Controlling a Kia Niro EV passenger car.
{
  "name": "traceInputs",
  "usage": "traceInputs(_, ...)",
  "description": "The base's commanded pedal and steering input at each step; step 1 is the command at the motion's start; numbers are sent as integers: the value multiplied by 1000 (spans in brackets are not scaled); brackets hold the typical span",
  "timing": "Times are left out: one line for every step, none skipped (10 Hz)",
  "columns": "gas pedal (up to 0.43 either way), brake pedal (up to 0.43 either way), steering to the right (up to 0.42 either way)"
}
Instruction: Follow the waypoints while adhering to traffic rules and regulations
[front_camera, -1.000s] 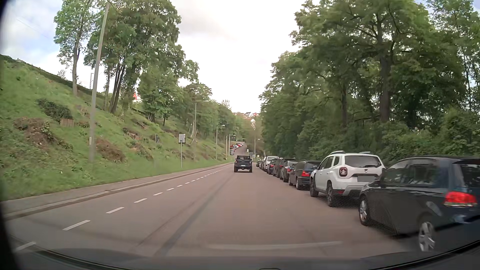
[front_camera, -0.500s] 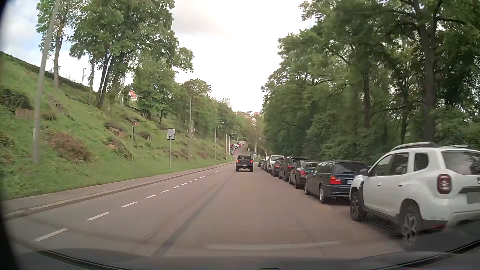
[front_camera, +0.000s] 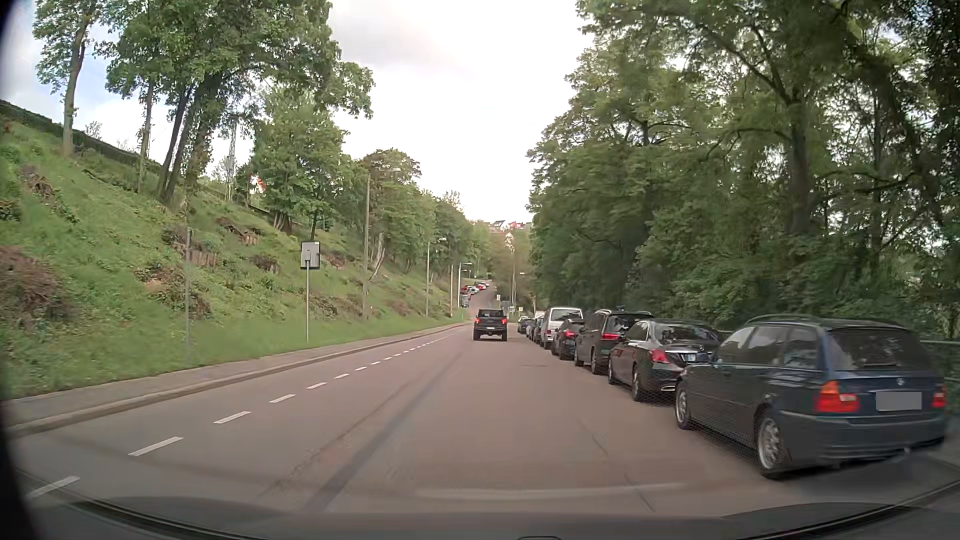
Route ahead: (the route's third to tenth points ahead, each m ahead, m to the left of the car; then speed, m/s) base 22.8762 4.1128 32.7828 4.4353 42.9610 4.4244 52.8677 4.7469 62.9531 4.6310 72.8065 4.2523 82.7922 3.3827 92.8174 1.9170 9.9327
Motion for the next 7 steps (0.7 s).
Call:
traceInputs(0, 0, -6)
traceInputs(0, 0, -6)
traceInputs(0, 0, -5)
traceInputs(0, 0, -6)
traceInputs(0, 0, -6)
traceInputs(0, 0, -4)
traceInputs(0, 0, -1)
